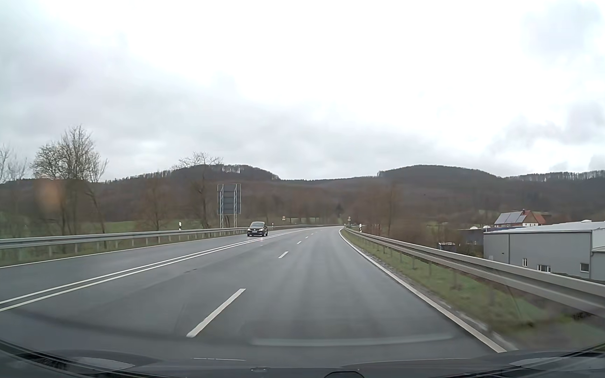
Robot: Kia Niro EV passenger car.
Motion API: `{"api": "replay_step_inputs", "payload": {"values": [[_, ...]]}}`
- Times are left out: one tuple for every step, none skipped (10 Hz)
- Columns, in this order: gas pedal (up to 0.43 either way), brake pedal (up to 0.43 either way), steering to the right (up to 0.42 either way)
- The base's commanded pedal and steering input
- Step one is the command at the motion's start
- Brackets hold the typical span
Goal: Follow the waypoints while adhering to traffic rules and regulations
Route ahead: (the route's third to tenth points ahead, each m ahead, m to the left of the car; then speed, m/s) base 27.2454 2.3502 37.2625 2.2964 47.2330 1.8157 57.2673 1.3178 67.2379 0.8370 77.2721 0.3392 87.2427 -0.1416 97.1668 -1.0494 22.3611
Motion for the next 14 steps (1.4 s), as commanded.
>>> {"api": "replay_step_inputs", "payload": {"values": [[0.378,0.000,0.005],[0.378,0.000,0.005],[0.370,0.000,0.006],[0.370,0.000,0.008],[0.358,0.000,0.008],[0.350,0.000,0.008],[0.339,0.000,0.008],[0.331,0.000,0.008],[0.319,0.000,0.008],[0.319,0.000,0.008],[0.319,0.000,0.008],[0.319,0.000,0.007],[0.311,0.000,0.007],[0.311,0.000,0.006]]}}
